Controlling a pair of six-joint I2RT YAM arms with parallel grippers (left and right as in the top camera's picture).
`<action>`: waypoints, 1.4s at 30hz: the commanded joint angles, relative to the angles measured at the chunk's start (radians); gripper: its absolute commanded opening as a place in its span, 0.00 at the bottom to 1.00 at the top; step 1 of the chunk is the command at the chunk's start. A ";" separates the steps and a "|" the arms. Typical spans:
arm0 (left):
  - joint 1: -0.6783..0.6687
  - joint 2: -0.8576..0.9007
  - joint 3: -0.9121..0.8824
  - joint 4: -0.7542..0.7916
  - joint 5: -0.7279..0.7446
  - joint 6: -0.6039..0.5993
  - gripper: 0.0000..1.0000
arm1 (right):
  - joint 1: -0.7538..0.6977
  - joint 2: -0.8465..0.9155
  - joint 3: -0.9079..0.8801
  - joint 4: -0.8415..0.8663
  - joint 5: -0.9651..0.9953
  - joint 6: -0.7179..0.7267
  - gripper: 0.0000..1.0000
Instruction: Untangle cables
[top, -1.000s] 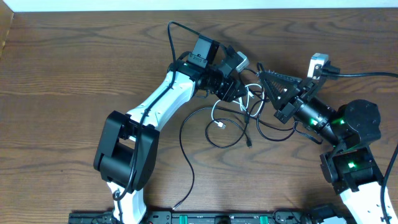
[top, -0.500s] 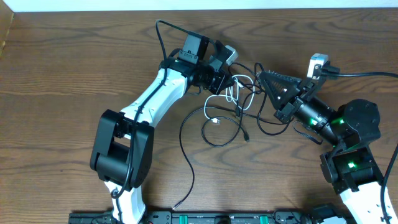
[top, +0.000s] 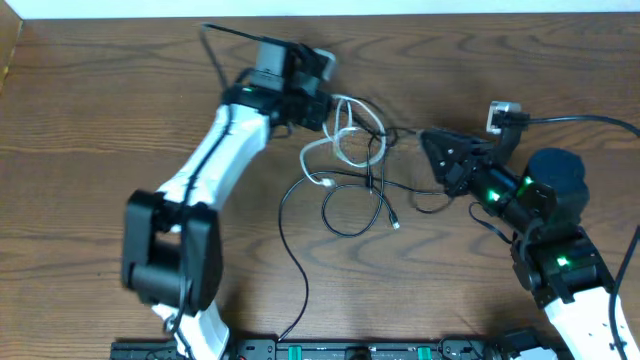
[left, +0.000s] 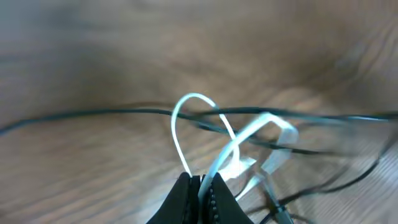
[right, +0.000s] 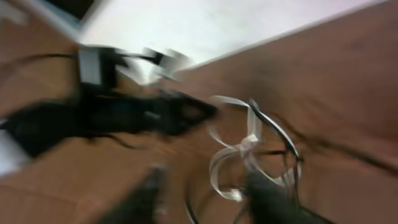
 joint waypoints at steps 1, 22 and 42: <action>0.007 -0.097 0.002 -0.003 0.021 -0.008 0.07 | 0.005 0.054 0.003 -0.033 0.092 -0.044 0.99; -0.021 -0.380 0.002 -0.034 0.025 -0.009 0.07 | 0.148 0.569 0.003 0.259 0.051 -0.002 0.99; -0.079 -0.683 0.002 -0.052 -0.006 0.013 0.07 | 0.155 0.710 0.003 0.510 0.074 0.081 0.68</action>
